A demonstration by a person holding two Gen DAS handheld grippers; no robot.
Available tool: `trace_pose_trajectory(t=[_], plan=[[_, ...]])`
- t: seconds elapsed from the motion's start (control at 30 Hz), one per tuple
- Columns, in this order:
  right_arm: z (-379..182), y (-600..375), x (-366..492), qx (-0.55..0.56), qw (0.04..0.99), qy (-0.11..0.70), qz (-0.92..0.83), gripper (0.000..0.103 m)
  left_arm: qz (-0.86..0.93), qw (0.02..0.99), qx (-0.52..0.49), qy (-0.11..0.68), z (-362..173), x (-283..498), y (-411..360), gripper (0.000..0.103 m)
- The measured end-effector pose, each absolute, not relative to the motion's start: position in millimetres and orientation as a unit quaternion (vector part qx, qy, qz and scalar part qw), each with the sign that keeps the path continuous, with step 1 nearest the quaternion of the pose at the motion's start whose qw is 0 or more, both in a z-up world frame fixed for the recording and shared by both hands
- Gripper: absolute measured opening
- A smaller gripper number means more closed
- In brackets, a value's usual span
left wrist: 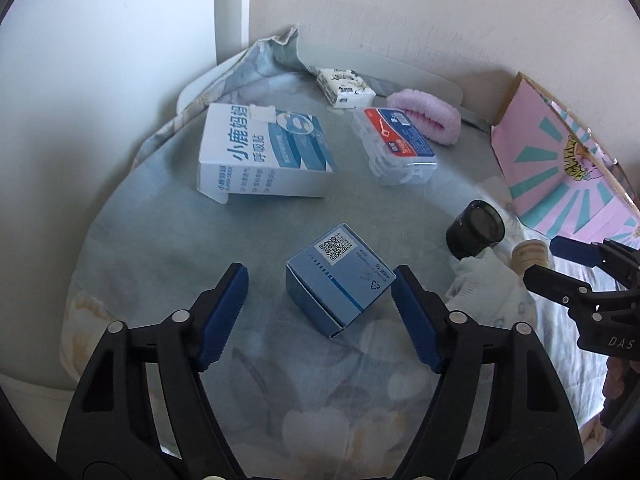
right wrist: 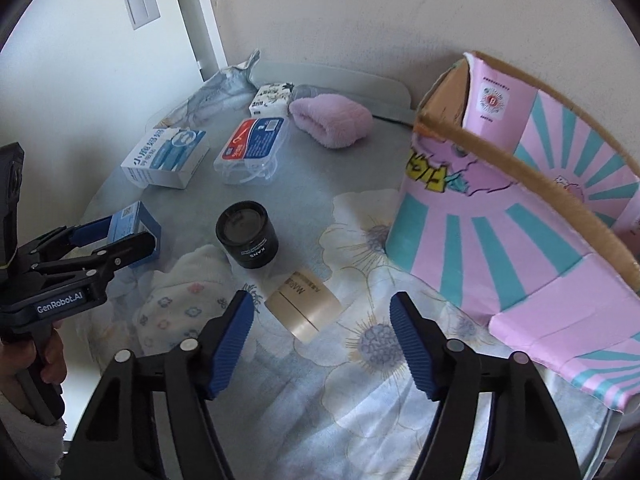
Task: Organize objects
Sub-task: 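Close the left tool on the small blue box while the right tool grasps the beige cream jar, then carry the blue box and cream jar into the cardboard box and open both tools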
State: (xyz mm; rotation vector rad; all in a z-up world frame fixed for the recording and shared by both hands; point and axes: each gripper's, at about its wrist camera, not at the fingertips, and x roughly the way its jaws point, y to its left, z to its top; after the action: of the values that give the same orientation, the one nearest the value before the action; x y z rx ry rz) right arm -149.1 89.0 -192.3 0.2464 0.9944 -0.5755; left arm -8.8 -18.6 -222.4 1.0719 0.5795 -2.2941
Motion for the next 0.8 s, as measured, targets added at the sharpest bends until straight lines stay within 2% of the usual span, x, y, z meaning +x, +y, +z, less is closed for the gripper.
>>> trace_pose_trajectory(t=[0.23, 0.3, 0.8], plan=[[-198.6, 89.1, -142.3, 0.117, 0.834, 0.477, -0.25, 0.045, -0.848, 0.286, 0.395, 0.209, -226.2, -12.5, -17.7, 0.056], [-199.4, 89.7, -141.2, 0.114, 0.835, 0.479, -0.247, 0.04, -0.85, 0.284, 0.394, 0.205, -225.4, -13.3, -17.4, 0.048], [-191.0, 99.0, -140.5, 0.1, 0.835, 0.481, -0.247, 0.039, -0.845, 0.307, 0.382, 0.214, -208.0, -6.9, -10.9, 0.046]])
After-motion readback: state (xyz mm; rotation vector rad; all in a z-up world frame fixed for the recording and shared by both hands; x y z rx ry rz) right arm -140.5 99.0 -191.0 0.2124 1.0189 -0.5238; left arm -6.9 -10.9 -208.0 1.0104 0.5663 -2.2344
